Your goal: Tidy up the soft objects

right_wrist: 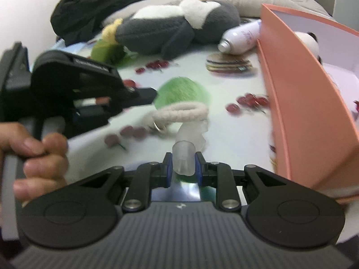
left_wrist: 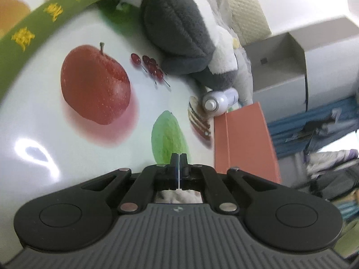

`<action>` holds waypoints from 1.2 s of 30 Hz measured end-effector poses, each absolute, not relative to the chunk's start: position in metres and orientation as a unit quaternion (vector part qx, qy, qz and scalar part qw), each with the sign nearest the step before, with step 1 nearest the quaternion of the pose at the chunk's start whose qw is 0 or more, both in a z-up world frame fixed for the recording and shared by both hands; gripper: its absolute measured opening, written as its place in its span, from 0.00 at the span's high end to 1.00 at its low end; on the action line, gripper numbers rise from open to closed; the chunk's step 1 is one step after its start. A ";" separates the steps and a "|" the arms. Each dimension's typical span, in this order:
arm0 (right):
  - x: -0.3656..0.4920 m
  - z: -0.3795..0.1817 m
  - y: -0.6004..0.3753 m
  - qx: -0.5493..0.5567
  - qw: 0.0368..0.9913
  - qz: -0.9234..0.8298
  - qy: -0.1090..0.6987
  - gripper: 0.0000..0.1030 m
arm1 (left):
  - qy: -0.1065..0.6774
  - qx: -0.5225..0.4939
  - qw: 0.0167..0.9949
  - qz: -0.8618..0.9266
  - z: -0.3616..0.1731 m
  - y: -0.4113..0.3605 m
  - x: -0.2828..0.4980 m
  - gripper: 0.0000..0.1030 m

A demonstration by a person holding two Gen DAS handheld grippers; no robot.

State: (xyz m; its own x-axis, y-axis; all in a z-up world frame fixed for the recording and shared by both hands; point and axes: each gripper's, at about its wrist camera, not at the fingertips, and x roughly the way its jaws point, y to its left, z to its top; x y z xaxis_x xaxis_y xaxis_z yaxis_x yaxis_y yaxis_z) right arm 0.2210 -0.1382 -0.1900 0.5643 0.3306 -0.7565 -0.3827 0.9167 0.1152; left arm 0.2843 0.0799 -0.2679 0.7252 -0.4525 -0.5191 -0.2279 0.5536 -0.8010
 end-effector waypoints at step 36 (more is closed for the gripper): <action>0.216 -0.194 -0.148 -0.022 0.882 0.183 0.433 0.75 | 0.434 -0.230 0.849 -0.194 -0.250 0.016 0.282 0.53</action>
